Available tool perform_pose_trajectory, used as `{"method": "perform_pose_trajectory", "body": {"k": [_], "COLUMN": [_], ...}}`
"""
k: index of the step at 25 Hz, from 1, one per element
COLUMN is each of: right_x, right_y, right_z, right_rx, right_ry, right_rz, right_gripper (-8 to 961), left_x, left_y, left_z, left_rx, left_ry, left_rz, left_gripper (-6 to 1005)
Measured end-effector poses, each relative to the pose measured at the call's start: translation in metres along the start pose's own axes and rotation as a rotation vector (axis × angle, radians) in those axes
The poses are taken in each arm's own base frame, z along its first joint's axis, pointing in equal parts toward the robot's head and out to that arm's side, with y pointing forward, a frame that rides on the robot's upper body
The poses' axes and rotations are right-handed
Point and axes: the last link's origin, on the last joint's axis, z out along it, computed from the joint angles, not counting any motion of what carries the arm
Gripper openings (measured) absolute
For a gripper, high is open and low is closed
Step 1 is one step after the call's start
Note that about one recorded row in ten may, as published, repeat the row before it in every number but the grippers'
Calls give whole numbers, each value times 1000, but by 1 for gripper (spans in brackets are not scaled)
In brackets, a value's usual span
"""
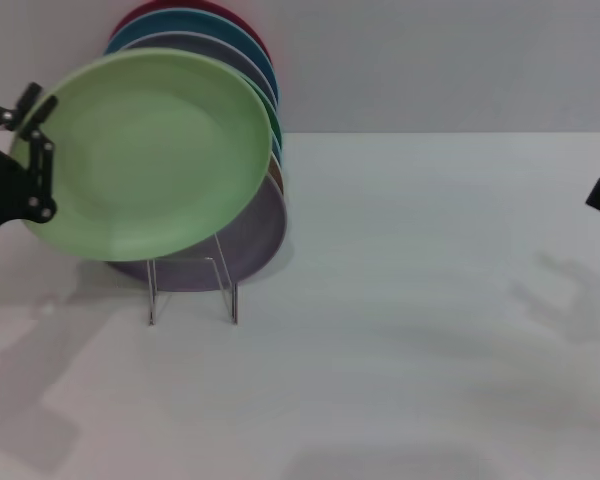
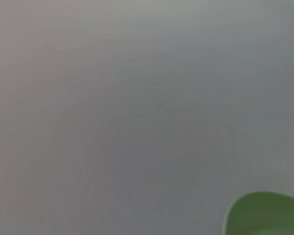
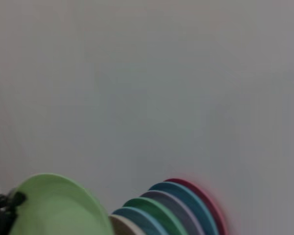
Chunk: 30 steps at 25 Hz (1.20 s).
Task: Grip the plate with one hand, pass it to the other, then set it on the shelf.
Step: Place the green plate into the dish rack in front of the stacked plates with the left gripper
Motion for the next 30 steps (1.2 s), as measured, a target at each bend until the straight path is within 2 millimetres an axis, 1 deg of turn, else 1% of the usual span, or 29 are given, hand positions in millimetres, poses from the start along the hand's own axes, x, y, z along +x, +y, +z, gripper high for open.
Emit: {"method": "perform_pose_trajectory", "body": {"k": [6, 12, 16, 26, 30], "right_x": [1, 1, 0, -2, -4], "right_y": [5, 5, 5, 12, 14], "right_z": [9, 9, 11, 10, 9], "right_rx": [-46, -48, -53, -98, -113], "right_ry": [18, 15, 17, 5, -9], "right_rz": [0, -1, -1, 16, 19], "right_gripper": [744, 744, 744, 744, 744], "left_x": [-4, -2, 6, 4, 3], "left_y": [9, 11, 7, 1, -3], "left_z": [8, 7, 8, 19, 19], "left_rx": [-56, -51, -19, -51, -78], "left_ry": [-15, -7, 50, 85, 97], "left_rz": [40, 71, 115, 187, 200], "left_gripper": [48, 48, 48, 48, 46]}}
